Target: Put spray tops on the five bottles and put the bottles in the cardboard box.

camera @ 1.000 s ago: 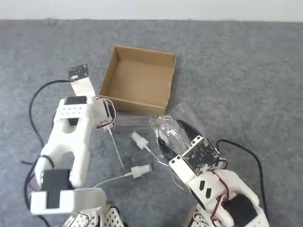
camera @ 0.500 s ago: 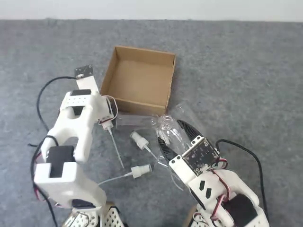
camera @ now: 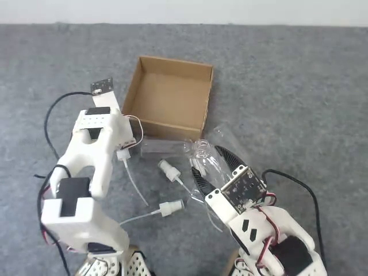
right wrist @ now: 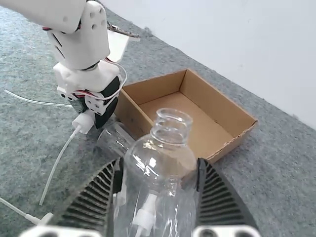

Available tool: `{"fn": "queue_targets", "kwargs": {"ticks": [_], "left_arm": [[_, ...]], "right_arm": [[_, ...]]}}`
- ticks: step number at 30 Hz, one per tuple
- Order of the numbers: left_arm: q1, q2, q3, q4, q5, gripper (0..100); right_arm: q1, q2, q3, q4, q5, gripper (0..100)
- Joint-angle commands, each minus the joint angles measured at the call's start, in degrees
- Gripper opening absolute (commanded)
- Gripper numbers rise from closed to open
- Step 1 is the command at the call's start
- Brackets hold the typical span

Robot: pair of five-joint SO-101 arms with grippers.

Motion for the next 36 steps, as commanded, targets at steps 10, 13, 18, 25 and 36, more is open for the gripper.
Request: {"fn": "queue_targets", "kwargs": {"ticks": [10, 13, 18, 25, 36], "left_arm": [[0.2, -28.5, 14.1, -5.0, 0.0, 1], [0.1, -32.8, 16.0, -5.0, 0.0, 1], [0.1, -39.5, 19.3, -5.1, 0.0, 1], [-0.3, -49.7, 25.5, -8.6, -1.0, 1], [-0.3, -69.6, 29.5, -8.3, -1.8, 1]], "right_arm": [[0.4, -0.2, -0.5, -1.5, -0.6, 5.8], [0.4, 0.0, -0.4, -1.5, -0.6, 5.8], [0.4, -0.2, 0.4, -2.2, -0.6, 5.8], [0.3, 0.0, 4.2, -7.3, -0.6, 5.8], [0.3, -0.4, 5.4, -8.2, -0.6, 5.8]]}}
